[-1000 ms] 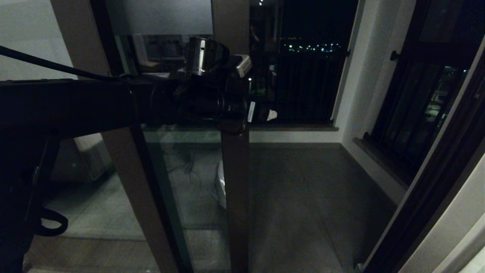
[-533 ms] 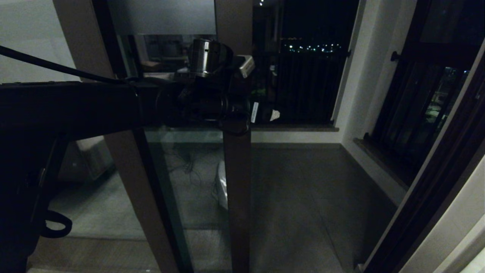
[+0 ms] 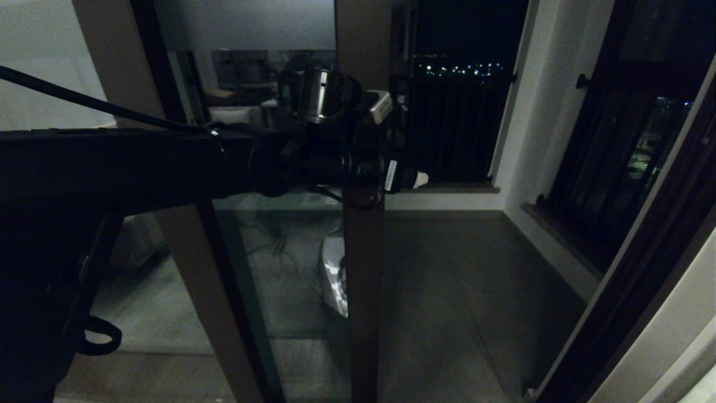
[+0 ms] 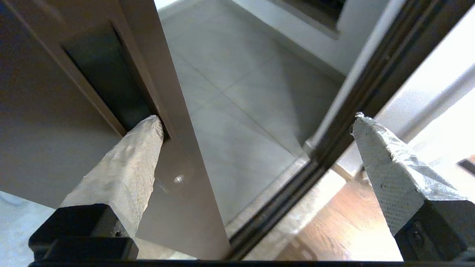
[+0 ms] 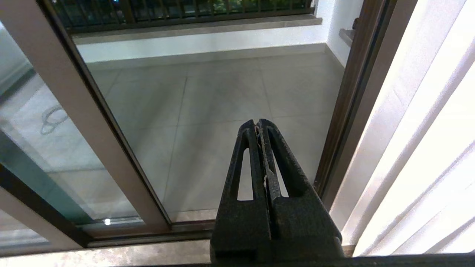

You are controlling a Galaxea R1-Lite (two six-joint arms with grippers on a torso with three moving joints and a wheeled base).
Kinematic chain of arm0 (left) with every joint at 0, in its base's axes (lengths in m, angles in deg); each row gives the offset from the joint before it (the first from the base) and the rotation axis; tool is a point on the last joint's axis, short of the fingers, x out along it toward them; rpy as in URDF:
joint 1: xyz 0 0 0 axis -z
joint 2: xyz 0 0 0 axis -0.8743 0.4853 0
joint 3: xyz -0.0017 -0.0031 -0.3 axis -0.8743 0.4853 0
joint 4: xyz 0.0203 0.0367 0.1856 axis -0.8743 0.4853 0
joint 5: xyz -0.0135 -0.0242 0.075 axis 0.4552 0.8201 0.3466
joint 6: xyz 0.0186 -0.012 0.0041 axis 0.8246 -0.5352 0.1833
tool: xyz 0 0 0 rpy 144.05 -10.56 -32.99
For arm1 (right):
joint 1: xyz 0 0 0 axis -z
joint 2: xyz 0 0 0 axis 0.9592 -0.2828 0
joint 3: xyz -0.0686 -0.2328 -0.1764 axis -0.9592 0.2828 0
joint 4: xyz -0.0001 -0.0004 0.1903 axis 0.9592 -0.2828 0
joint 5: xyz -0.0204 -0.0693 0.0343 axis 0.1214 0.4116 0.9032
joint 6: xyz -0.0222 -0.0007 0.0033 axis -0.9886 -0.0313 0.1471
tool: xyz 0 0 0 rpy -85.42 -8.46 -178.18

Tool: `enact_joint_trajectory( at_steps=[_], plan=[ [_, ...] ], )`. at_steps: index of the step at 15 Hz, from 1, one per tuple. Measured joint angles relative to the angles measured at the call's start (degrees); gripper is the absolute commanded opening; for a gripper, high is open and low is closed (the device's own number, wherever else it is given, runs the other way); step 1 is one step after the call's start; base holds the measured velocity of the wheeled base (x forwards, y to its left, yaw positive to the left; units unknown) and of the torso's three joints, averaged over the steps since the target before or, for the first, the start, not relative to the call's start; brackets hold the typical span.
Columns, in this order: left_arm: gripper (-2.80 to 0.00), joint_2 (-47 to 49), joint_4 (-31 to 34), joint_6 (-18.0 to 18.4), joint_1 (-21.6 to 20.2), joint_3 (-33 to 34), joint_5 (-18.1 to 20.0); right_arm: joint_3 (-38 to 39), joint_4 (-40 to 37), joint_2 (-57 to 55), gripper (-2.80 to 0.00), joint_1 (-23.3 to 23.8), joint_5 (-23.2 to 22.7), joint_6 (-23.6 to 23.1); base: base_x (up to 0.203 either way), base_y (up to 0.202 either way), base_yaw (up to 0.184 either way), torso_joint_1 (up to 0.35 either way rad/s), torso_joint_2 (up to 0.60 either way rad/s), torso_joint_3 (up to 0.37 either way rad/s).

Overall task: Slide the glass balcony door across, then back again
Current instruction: Close the slid door

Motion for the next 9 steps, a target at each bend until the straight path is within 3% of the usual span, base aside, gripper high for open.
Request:
enact_joint_trajectory(
  at_steps=[9],
  plan=[
    [0.0,0.15,-0.15,-0.12,1.4,-0.06,-0.21,0.0,0.02,0.0,-2.8,0.0,0.01,0.0,0.0,0.0,0.0,0.0,0.0,0.0]
  ],
)
